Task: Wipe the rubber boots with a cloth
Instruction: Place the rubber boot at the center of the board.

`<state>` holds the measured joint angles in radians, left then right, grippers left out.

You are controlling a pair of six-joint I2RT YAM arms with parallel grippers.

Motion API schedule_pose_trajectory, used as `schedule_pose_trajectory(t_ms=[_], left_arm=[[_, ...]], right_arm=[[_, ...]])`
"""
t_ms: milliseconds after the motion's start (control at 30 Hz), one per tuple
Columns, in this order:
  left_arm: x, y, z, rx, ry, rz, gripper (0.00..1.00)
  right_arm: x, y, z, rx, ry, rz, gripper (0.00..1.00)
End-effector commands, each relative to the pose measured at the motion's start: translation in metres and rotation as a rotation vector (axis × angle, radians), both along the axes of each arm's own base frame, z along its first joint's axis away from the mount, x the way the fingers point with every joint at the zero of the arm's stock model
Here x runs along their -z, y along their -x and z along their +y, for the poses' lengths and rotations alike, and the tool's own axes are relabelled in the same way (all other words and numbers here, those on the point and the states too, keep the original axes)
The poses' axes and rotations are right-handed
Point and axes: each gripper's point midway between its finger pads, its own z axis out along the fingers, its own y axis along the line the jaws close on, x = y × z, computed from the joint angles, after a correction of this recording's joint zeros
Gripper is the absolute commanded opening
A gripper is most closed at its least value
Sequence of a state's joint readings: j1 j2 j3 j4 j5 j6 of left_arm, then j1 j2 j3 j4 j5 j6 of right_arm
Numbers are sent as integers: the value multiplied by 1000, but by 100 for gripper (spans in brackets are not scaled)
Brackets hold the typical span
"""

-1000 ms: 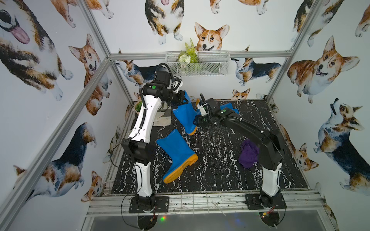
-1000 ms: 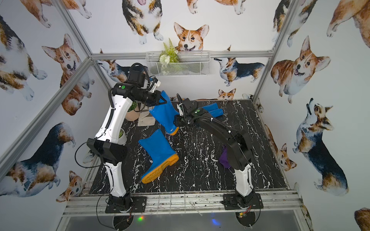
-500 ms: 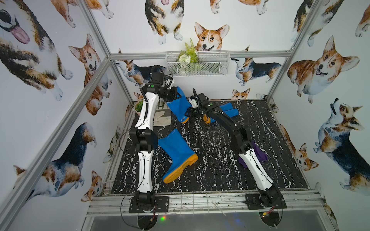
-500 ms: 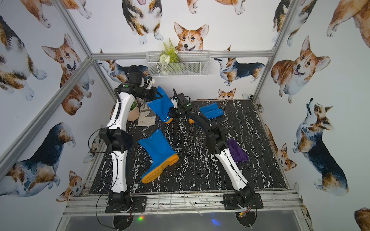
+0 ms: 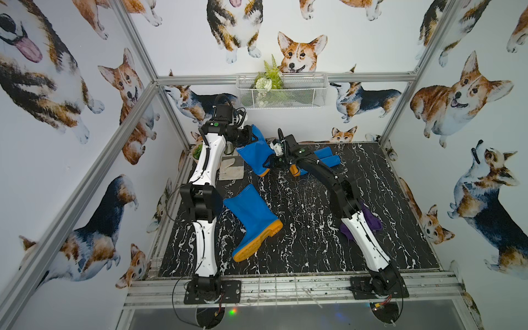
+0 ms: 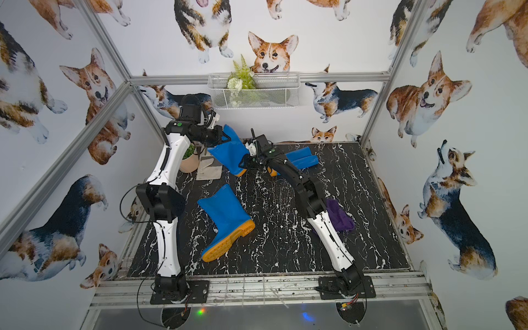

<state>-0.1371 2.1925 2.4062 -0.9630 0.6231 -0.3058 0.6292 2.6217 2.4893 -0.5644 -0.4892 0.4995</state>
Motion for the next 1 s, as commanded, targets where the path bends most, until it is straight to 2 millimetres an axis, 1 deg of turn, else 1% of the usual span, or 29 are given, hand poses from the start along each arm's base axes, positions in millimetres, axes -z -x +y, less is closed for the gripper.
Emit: schedule_pose_trajectory(t_ms=[0,100,200,233,333,400,467,533,633,667,700,733,833,900,933,967], left_arm=[[-37,2,-9,34,75,-115,0],[-41,2,-9,28,80,-119,0],[-32,-2,-7,12,65,-94,0],[-30,-3,-6,6,60,-88,0],[-19,-9,-3,-13,38,-77,0],[-7,-16,1,-28,24,-59,0],[9,-23,7,-60,-15,-30,0],[19,-29,11,-90,-44,-16,0],[29,-34,17,-132,-103,-5,0],[30,-34,19,-142,-123,-3,0],[30,-34,21,-149,-136,-3,0],[30,-34,24,-162,-148,-4,0],[25,-33,29,-181,-167,-20,0],[19,-32,30,-187,-163,-36,0],[18,-33,29,-186,-158,-38,0],[18,-33,29,-187,-155,-37,0]], right_arm=[[-22,5,8,-14,-26,-61,42],[-33,3,9,-2,-41,-85,42],[-32,-1,8,9,-36,-83,41],[-29,-4,6,17,-34,-72,42],[-24,-9,4,32,-42,-58,42],[-19,-14,2,40,-41,-54,42],[-11,-21,-3,53,-41,-38,44],[-5,-27,-12,75,-34,-17,49],[-11,-36,-35,123,3,-13,55],[-19,-39,-49,140,27,-35,58],[-23,-40,-56,149,39,-48,58],[-29,-43,-71,172,68,-68,59],[-38,-50,-112,235,119,-88,61],[-38,-56,-143,288,170,-89,62],[-35,-58,-159,311,207,-90,62],[-31,-60,-170,322,242,-88,62]])
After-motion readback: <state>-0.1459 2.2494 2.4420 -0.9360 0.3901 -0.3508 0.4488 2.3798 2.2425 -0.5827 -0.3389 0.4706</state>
